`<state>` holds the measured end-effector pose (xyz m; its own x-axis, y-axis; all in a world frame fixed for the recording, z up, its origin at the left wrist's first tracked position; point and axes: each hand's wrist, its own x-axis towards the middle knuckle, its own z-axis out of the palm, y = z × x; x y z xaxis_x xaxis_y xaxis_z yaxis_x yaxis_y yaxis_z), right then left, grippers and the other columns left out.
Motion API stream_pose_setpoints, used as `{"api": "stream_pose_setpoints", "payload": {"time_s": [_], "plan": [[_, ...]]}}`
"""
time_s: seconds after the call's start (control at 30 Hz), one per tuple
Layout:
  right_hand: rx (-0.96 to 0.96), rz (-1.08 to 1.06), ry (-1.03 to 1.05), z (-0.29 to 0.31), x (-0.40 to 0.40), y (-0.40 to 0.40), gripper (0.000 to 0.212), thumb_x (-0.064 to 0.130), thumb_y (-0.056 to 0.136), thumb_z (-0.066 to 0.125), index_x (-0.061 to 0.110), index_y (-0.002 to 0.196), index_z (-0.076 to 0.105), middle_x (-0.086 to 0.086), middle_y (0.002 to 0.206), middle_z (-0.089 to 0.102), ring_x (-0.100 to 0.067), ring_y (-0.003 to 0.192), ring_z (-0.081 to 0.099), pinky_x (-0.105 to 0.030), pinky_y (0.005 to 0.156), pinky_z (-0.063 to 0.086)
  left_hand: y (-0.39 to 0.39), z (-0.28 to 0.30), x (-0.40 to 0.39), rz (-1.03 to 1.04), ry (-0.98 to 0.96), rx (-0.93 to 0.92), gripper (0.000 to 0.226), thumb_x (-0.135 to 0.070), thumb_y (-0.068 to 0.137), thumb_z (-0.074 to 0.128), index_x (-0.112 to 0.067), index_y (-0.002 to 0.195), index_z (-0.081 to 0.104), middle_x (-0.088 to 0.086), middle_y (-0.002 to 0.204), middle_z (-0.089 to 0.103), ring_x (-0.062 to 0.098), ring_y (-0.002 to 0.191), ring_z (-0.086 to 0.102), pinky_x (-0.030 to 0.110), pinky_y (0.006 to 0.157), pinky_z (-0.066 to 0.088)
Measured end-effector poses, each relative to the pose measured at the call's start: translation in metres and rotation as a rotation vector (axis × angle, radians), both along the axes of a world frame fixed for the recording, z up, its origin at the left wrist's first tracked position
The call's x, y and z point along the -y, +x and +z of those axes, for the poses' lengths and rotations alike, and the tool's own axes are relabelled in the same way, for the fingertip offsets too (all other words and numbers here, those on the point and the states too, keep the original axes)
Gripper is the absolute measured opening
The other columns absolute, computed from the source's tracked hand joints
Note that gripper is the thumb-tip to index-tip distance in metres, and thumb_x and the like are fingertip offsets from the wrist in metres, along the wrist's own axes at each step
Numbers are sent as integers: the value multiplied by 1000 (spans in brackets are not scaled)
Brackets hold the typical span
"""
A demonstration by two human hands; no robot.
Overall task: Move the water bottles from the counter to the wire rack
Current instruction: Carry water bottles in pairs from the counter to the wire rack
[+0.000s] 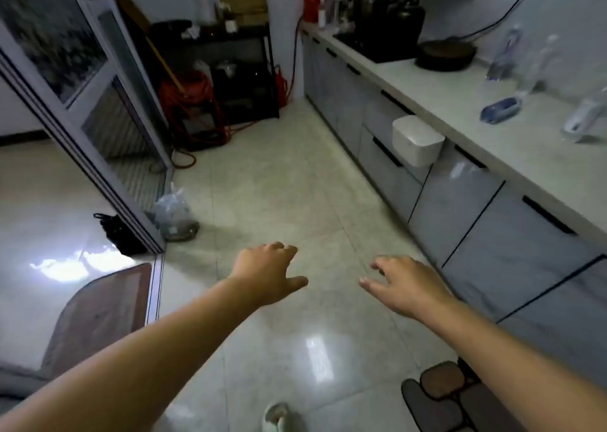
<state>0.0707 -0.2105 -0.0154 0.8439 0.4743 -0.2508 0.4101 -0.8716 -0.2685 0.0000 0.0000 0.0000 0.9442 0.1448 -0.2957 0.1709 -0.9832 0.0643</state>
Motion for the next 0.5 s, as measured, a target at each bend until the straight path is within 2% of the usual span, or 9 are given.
{"api": "stream_pose_setpoints", "payload": {"time_s": [0.13, 0.2, 0.3, 0.5], "plan": [[-254, -50, -65, -64, -22, -1, 51, 52, 85, 49, 17, 120, 54, -6, 123, 61, -24, 110, 58, -34, 87, 49, -22, -70, -37, 94, -69, -209, 63, -59, 85, 45, -22, 136, 39, 2, 136, 51, 24, 121, 52, 37, 96, 45], [-295, -65, -58, -81, -45, 7, 52, 52, 85, 49, 18, 124, 52, -5, 127, 60, -23, 113, 56, -34, 89, 48, -23, -90, -63, 156, -103, -249, 63, -59, 85, 45, -24, 137, 39, 1, 138, 50, 22, 122, 51, 36, 96, 43], [-319, -137, 41, -94, -101, 45, 50, 49, 85, 52, 18, 125, 52, -5, 127, 60, -22, 115, 56, -34, 92, 47, -5, -109, -116, 287, -184, -192, 66, -62, 84, 43, -28, 139, 35, -3, 141, 48, 20, 122, 52, 35, 96, 45], [-304, -188, 154, -70, -225, 148, 50, 47, 85, 54, 21, 127, 51, -3, 127, 61, -18, 113, 58, -33, 95, 47, 68, -105, -229, 540, -332, -71, 60, -63, 82, 46, -33, 134, 42, -9, 130, 57, 13, 112, 59, 30, 88, 50]]}}
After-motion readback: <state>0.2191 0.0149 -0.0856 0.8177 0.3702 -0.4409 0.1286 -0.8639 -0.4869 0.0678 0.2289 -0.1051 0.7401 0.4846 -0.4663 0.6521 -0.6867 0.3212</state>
